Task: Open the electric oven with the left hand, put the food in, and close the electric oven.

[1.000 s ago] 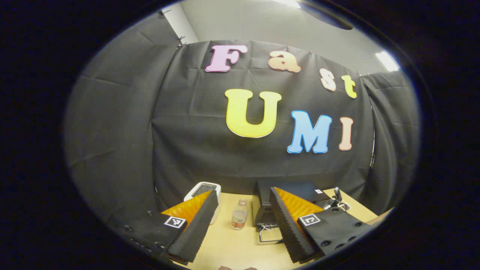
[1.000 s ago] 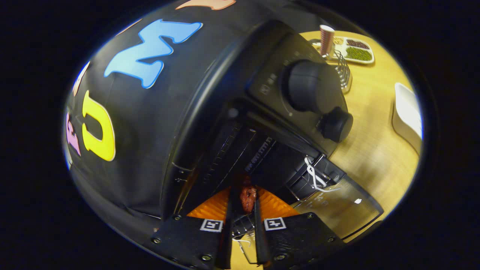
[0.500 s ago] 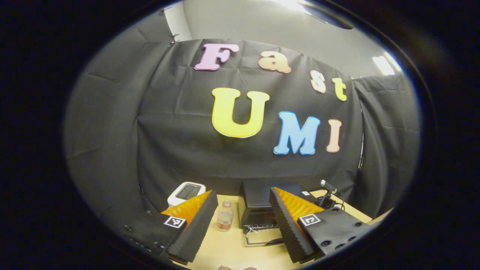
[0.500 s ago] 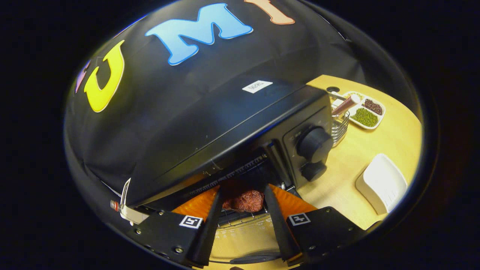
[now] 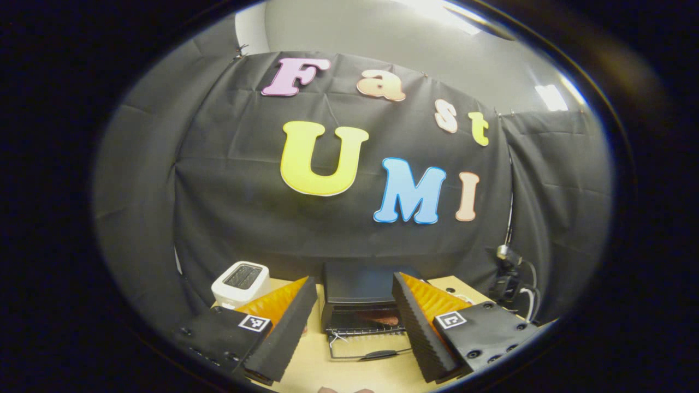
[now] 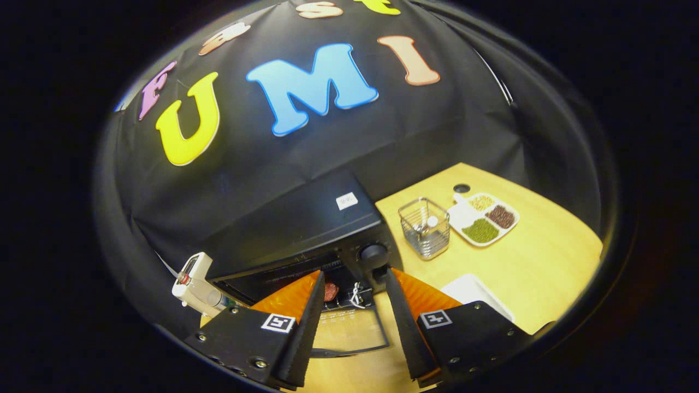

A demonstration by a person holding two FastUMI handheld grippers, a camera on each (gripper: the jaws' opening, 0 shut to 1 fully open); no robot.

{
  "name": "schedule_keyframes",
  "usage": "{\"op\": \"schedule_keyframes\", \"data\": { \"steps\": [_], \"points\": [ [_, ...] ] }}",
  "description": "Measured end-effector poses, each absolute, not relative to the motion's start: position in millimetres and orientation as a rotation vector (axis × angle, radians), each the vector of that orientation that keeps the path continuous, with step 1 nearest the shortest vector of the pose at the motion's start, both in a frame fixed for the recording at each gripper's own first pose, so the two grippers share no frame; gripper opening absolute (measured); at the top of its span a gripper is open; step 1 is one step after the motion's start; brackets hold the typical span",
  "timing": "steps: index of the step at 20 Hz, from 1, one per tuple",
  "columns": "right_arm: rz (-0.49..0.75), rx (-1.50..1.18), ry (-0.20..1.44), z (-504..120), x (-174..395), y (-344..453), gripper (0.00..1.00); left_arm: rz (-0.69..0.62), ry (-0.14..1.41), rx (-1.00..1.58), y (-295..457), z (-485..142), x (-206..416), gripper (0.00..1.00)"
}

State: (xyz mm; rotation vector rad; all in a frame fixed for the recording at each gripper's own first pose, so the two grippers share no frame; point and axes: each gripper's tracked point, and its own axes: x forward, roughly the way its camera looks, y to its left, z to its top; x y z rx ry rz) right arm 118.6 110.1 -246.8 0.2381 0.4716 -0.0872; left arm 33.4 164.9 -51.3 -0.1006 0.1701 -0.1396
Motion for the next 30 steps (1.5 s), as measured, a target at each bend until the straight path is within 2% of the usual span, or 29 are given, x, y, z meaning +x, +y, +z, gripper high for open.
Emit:
{"op": "schedule_keyframes", "data": {
  "steps": [4,9,15,17,18,19,20,23,24,30],
  "points": [
    [-0.041,0.178,0.35,-170.7,85.1,94.8,0.68,-0.058,0.155,-0.09,142.2,-53.9,37.9,0.98],
    [-0.008,0.054,0.195,-100.0,54.3,74.5,0.68,-0.074,0.125,-0.046,90.2,-43.2,39.7,0.98],
    [0.043,0.032,0.102,-48.6,35.6,61.1,0.68,-0.081,0.073,-0.002,40.8,-26.3,33.1,0.98],
    [0.04,0.052,0.074,-36.6,34.5,55.8,0.68,-0.087,0.06,0.004,30.4,-23.6,31.6,0.98],
    [0.033,0.051,0.062,-32.9,34.8,52.4,0.68,-0.095,0.059,0.006,25.4,-23.7,30.9,0.94],
    [0.028,0.049,0.055,-31.2,35.4,48.0,0.68,-0.101,0.064,0.007,20.2,-25.2,30.4,0.98],
    [0.028,0.047,0.052,-31.1,36.3,46.0,0.68,-0.106,0.071,0.008,17.5,-27.6,31.4,0.94],
    [0.023,0.046,0.051,-30.5,35.2,40.5,0.68,-0.115,0.112,0.005,11.8,-42.1,34.5,0.94],
    [0.02,0.044,0.046,-29.3,35.3,38.1,0.68,-0.115,0.139,0.005,9.9,-53.6,36.7,0.98],
    [0.008,0.033,0.046,-34.1,39.6,25.6,0.68,-0.107,0.333,0.008,5.8,-134.3,44.6,0.98]
  ]
}}
